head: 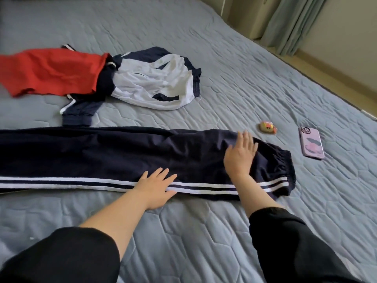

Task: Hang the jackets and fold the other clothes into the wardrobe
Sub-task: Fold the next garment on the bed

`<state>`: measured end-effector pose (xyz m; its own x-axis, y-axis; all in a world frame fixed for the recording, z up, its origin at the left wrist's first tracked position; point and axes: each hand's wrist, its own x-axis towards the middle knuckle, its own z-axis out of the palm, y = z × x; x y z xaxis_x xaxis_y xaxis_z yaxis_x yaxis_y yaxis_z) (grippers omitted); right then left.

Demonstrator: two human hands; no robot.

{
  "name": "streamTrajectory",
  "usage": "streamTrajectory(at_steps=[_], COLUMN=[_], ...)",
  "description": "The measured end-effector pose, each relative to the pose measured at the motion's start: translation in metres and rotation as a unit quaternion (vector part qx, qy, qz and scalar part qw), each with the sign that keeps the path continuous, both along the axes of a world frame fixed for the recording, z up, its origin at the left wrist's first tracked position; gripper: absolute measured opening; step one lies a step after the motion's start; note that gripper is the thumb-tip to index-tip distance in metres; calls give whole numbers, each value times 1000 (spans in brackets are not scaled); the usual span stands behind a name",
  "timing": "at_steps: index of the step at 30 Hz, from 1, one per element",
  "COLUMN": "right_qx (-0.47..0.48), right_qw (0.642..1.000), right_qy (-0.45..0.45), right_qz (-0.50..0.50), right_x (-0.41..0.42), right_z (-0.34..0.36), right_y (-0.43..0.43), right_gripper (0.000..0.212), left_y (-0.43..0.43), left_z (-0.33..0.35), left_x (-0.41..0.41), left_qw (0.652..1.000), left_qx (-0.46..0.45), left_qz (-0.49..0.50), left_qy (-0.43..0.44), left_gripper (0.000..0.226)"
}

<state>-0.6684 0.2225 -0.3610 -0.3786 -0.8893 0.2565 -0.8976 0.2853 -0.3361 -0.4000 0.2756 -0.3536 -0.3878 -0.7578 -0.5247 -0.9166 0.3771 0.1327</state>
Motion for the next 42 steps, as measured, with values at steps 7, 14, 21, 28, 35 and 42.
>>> streamTrajectory(at_steps=[7,14,21,28,35,42], right_qx=[154,238,220,174,238,261], right_qw=[964,943,933,927,899,871], right_qy=[-11,-5,15,37,-138,-142], right_qz=[217,234,284,331,340,391], right_x=[168,278,383,463,483,524], right_z=[-22,-42,-50,-45,-7,-1], right_y=[-7,-12,-31,-52,-103,-109], right_gripper=[54,65,66,56,33,20], left_y=[-15,-13,1,-38,-66,-65], left_z=[4,-9,-37,-33,-2,-3], left_x=[85,205,310,316,369,418], left_qw=[985,952,891,825,639,663], left_qx=[-7,-33,-105,-166,-315,-235], left_qz=[171,304,440,536,664,664], left_qy=[-28,-29,-15,70,227,255], left_gripper=[54,54,55,55,49,23])
